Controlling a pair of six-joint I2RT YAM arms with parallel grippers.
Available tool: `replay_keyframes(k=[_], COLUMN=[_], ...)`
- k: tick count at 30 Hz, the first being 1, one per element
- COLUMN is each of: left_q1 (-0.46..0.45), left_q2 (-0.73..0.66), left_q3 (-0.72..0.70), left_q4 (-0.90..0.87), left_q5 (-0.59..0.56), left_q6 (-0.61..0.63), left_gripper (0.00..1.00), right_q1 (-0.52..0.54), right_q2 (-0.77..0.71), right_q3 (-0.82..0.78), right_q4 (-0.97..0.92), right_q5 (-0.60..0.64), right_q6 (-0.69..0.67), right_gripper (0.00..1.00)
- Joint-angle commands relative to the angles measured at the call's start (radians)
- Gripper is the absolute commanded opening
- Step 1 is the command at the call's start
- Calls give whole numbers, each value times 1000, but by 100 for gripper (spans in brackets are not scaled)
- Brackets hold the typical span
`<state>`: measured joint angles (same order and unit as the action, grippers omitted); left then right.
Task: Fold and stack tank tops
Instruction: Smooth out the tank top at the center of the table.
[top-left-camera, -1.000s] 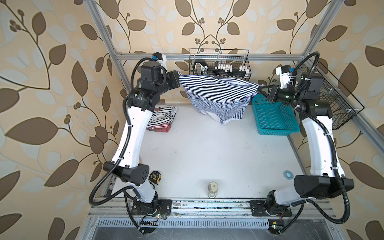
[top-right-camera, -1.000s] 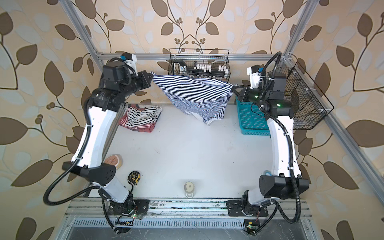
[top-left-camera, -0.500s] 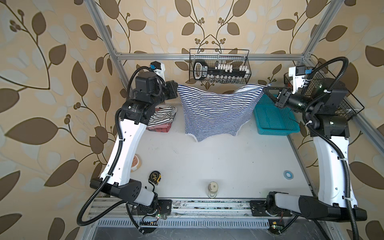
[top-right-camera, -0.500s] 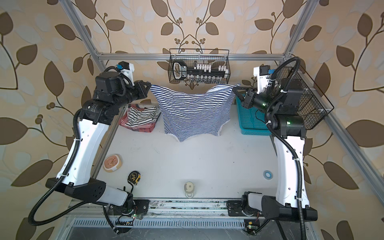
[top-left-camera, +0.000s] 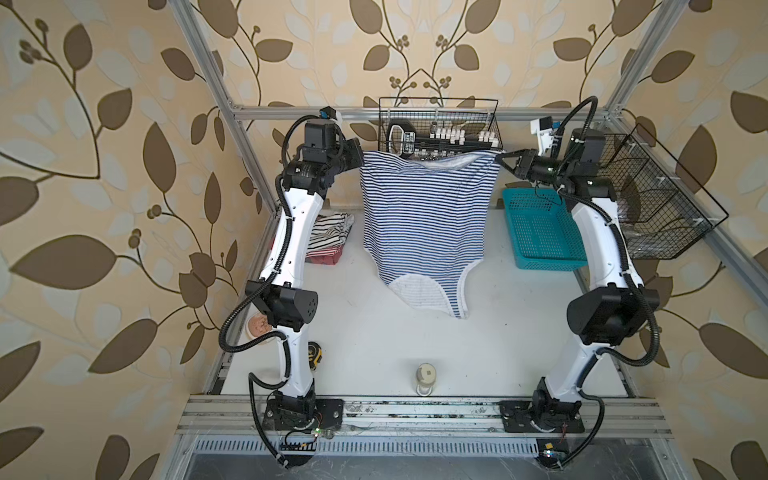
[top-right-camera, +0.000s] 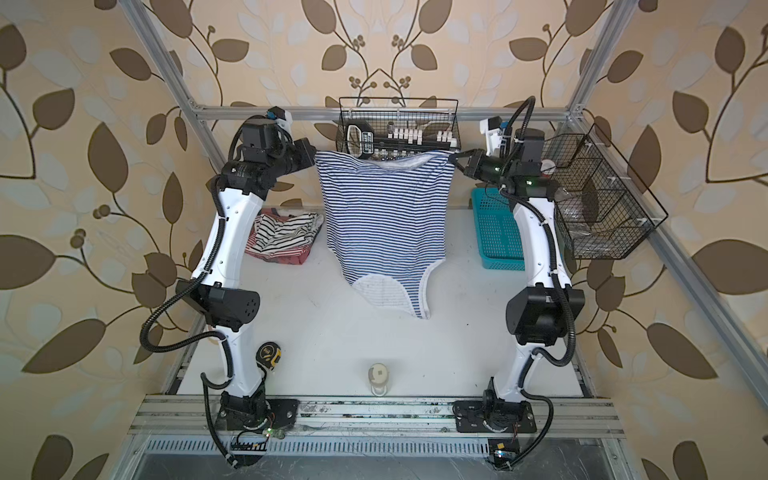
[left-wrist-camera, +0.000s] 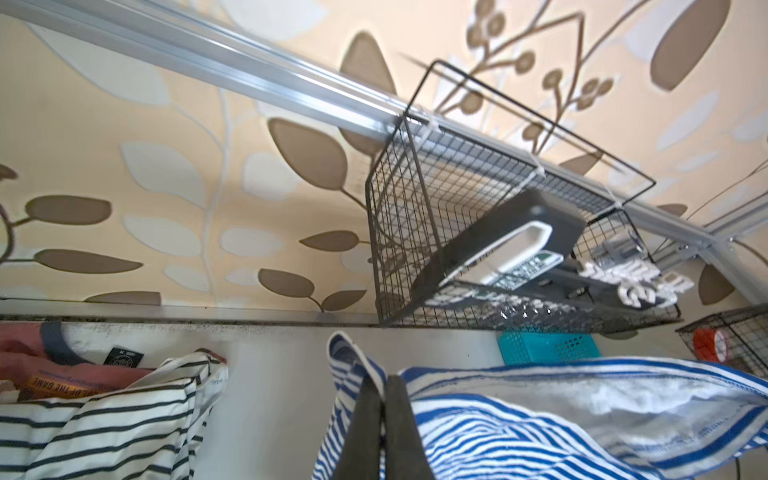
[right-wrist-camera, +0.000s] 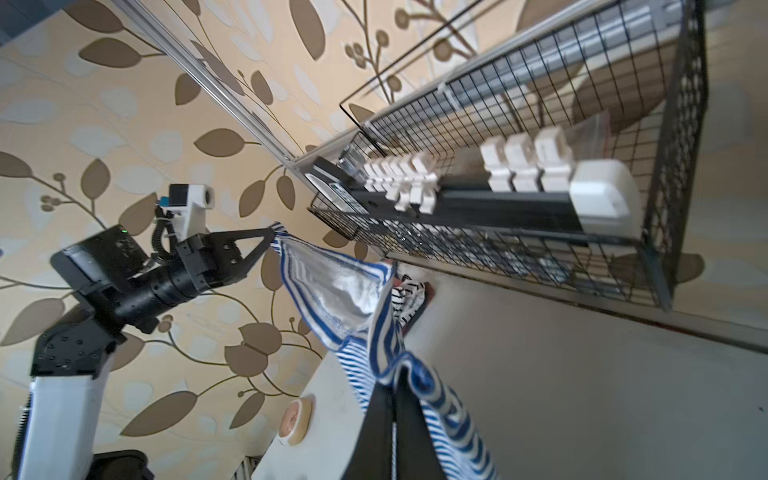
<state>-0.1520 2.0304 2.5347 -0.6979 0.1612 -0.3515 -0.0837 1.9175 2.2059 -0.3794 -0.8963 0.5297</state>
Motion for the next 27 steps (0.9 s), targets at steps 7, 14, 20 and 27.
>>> replay_keyframes(k=[7,14,20,27], left_q1=[12,-37,-179,-230], left_q2=[-305,-628,-795,-929], left_q3=[-287,-912,-1322,-1726], left_q4=[338,458,367,282], left_q5=[135,150,60,-12], left_q6=[-2,-16,-28,-188], left_gripper=[0,0,0,0], right_q1=[25,69,116,189], right_q2=[-116,-400,-624,-786], right_q3=[-4,-554,-1073,-1504], right_q4=[220,177,6,-23], right_q5=[-87,-42,102,193], right_q6=[73,-97,-230,-176], right_gripper=[0,0,0,0])
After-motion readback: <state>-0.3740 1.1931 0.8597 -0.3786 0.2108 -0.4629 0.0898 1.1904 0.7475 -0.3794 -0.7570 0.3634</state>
